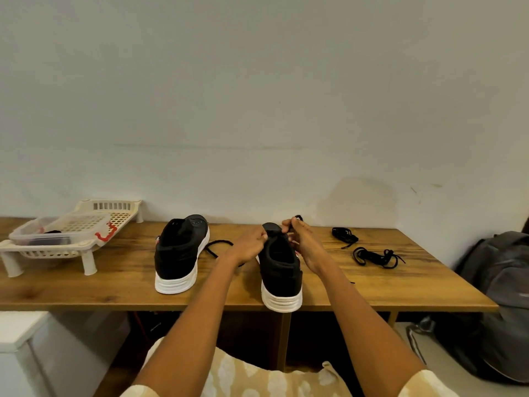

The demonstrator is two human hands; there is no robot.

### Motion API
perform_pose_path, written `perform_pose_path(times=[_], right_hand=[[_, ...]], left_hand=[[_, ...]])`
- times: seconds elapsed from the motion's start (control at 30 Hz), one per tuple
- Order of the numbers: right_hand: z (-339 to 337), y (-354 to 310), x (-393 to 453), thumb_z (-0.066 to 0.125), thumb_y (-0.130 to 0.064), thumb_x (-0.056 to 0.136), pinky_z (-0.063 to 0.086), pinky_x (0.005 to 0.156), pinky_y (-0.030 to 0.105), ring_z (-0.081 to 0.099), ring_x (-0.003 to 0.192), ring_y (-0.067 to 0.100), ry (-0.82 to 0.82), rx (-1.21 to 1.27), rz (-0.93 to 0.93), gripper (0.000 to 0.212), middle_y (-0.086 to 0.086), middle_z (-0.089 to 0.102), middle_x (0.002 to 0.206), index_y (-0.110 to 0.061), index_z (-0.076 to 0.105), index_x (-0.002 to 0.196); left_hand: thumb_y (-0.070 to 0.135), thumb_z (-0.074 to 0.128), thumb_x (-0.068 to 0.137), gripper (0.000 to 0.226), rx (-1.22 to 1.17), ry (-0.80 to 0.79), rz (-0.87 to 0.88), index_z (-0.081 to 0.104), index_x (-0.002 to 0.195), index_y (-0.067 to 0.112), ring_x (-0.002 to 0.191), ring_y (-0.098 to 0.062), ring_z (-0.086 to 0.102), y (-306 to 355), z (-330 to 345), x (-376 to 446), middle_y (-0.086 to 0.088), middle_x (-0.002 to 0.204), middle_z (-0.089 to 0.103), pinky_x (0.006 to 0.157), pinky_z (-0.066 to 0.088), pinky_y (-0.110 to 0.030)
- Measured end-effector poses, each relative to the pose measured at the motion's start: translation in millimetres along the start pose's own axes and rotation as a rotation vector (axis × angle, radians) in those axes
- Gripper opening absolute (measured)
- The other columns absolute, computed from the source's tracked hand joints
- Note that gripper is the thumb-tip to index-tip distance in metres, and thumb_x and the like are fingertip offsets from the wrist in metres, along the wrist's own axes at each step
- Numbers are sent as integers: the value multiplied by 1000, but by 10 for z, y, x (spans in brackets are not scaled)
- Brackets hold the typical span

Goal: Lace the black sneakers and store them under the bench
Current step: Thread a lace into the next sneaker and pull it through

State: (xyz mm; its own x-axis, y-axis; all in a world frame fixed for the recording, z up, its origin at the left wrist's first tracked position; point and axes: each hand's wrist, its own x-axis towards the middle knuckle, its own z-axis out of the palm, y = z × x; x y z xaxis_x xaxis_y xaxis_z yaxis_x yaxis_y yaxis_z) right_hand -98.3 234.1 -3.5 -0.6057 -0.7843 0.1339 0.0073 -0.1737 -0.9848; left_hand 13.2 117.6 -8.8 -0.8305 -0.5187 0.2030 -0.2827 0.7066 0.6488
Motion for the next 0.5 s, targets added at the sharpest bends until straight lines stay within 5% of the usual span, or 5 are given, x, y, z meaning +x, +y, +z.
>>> perform_pose_path(times=[0.1, 0.23, 0.4, 0.5], right_hand=[[99, -66, 4, 38, -27, 102, 38, 60, 17, 45, 63, 8, 32, -359, -73, 33, -5, 50, 68, -10, 65, 96], [171, -87, 14, 38, -20, 101, 40, 70, 19, 54, 87, 12, -58, -679, -175, 33, -2, 60, 91, -8, 68, 108], [138, -105, 37, 44, -22, 95, 44, 76, 26, 57, 94, 16, -186, -730, -127, 28, 7, 65, 106, -12, 63, 113], [114, -71, 98, 45, -26, 98, 48, 77, 29, 62, 93, 18, -168, -673, -162, 27, 5, 68, 100, -13, 65, 111]], left_hand=[[14, 35, 97, 20, -188, 26, -56, 42, 78, 16, 71, -17, 38, -67, -4, 21, -2, 76, 44, 71, 31, -37], [21, 41, 100, 30, -262, 110, -13, 43, 70, 15, 69, -18, 41, -15, -57, 58, -4, 74, 44, 68, 34, -32], [24, 55, 95, 21, -211, 219, 161, 57, 76, 15, 96, -12, 55, 106, -34, 142, 3, 101, 62, 84, 44, -23], [35, 47, 97, 25, -67, 174, 179, 55, 80, 18, 74, -12, 55, 136, -80, 176, 7, 78, 61, 69, 43, -29]])
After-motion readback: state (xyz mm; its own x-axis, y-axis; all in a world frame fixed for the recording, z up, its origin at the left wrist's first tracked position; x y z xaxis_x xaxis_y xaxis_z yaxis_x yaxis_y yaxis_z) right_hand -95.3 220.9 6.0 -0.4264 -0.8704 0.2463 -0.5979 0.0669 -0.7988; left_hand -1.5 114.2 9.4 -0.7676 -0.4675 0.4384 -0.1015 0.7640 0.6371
